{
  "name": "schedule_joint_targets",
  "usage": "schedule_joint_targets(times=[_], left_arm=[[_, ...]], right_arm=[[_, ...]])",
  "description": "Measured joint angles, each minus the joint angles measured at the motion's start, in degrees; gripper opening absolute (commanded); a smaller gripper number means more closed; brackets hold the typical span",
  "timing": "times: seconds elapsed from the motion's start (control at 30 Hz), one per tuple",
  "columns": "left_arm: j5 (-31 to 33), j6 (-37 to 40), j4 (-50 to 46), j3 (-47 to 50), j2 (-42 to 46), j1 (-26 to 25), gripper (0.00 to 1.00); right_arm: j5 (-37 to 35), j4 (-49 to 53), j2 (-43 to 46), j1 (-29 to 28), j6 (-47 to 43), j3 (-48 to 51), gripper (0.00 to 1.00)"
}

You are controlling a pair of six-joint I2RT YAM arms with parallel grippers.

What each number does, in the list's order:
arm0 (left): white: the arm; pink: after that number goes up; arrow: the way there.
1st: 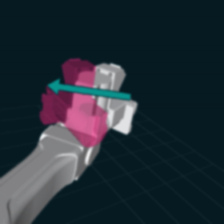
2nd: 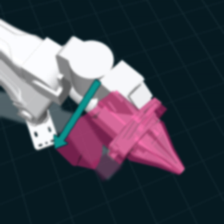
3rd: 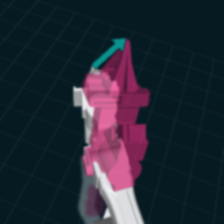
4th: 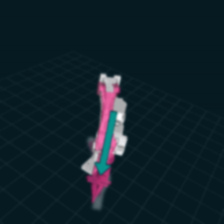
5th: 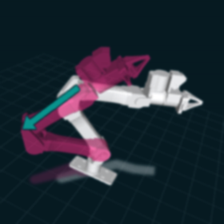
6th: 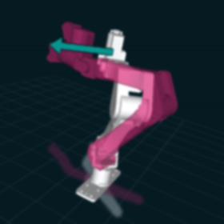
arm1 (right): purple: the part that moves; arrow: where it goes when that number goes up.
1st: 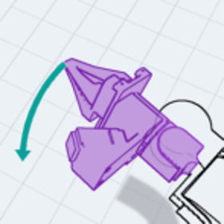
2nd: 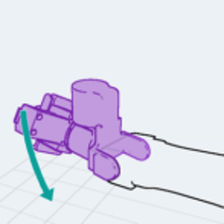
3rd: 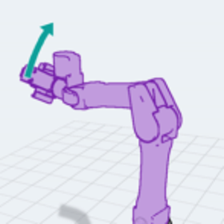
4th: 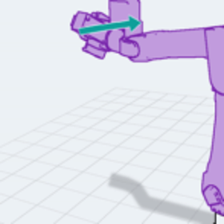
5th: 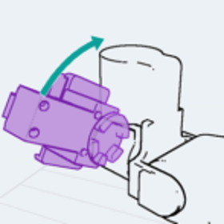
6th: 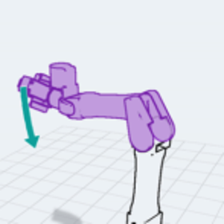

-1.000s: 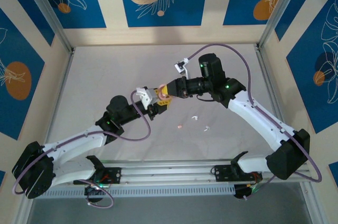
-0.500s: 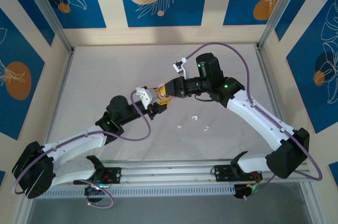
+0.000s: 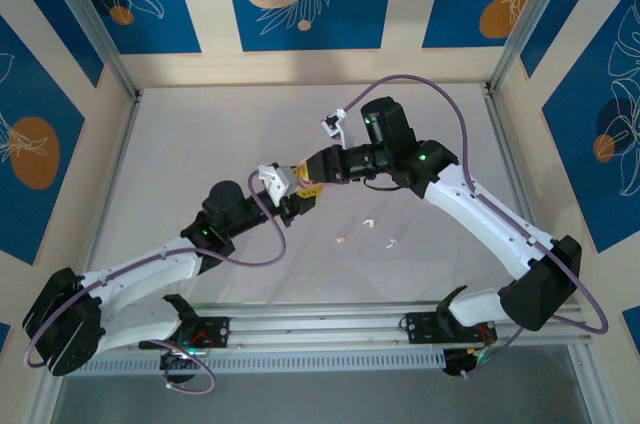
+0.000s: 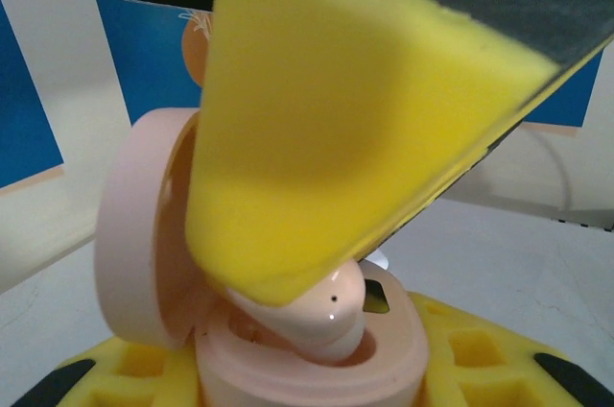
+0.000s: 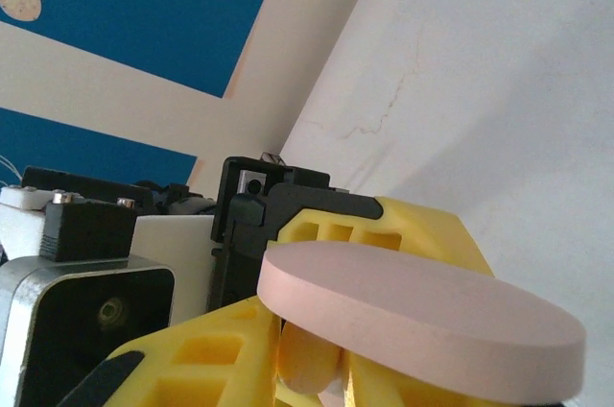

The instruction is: Insert the wireless bluetooth earbuds into the charging case

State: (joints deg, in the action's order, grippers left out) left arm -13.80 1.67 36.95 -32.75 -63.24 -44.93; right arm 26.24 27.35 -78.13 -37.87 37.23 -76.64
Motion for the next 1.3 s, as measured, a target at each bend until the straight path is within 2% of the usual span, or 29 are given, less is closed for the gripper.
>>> schedule_joint_targets(times=[0.47,0.97,1.3], left_arm=[[-0.04,0.02,-0.55,0.0,0.0,-0.5,0.31],[-0.02,0.04,-0.5,0.0,0.15,-0.59,0.31],[-0.02,0.04,-0.31,0.0,0.17,-0.59,0.31]], right_arm=[[-2.32,4.0,-0.09,-0.81,-1.27,-1.81,0.28],[-4.87,8.5,-0.09,-1.14,-1.27,-3.98,0.27],[-6.43,10.45,-0.09,-1.14,-1.2,-5.01,0.32]])
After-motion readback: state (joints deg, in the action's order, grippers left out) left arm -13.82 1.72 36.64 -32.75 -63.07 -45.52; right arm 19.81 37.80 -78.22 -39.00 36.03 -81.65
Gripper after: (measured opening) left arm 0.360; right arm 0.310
